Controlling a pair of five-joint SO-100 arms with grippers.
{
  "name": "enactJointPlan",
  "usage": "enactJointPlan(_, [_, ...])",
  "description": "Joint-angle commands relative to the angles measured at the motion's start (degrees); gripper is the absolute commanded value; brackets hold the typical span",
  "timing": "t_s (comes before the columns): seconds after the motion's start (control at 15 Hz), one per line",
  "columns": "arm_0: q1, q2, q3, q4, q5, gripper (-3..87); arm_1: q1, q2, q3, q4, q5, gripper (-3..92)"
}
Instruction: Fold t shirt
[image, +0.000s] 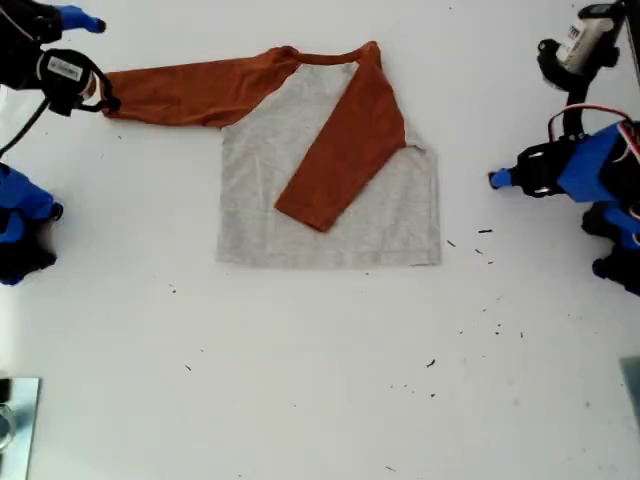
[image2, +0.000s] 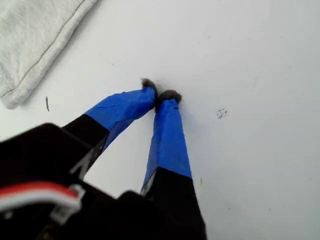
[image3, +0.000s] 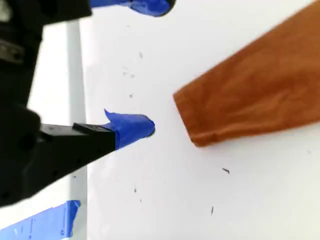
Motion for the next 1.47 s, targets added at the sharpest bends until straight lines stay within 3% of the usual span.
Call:
enactJointPlan(0.0, [-2.29,-4.48,2.2,-7.56,1.41,31.6,0.53,0.35,0.09,0.53,-0.88,3.5])
enactJointPlan(0.2, [-1.76,-15.29,8.26,-19.6,1.49,31.5,0.26,0.44,0.18,0.53,-0.79,3.5])
enactJointPlan(0.33, [-0.79,-22.15,8.44,-24.08,2.11,28.6,0.18,0.44,0.18,0.53,-0.79,3.5])
enactJointPlan(0.53, [-0.7,-30.94,8.09,-29.09,5.01,7.6,0.0,0.53,0.26,0.62,-0.53,3.5])
enactJointPlan(0.6, [-0.09,-28.04,8.17,-28.04,4.92,-0.3,0.0,0.62,0.35,0.62,-0.53,3.5])
enactJointPlan(0.8, [8.17,-10.37,2.37,-19.07,2.2,-0.3,0.09,0.7,0.35,0.7,-0.26,3.5])
enactJointPlan(0.93, [19.6,-9.58,-10.37,-12.74,-3.25,-0.3,0.26,0.7,0.35,0.7,-0.09,3.5])
enactJointPlan(1.07, [34.98,-18.37,-29.27,-10.28,-7.56,-0.3,0.35,0.7,0.35,0.7,-0.09,3.5])
enactJointPlan(1.13, [42.8,-26.72,-42.8,-10.02,-5.27,-0.3,0.44,0.7,0.44,0.7,0.09,3.5])
enactJointPlan(1.2, [51.59,-39.2,-64.78,-8.88,4.57,8.5,0.44,0.7,0.44,0.79,0.26,3.5])
enactJointPlan(1.27, [58.45,-49.22,-83.94,-6.5,10.11,32.6,0.53,0.7,0.44,0.79,0.44,3.5])
enactJointPlan(1.33, [60.29,-47.81,-80.95,-10.99,13.8,31.9,0.53,0.7,0.44,0.79,0.53,3.5])
enactJointPlan(1.4, [57.13,-45.88,-76.73,-6.15,9.32,16.2,0.53,0.7,0.44,0.88,0.7,3.5])
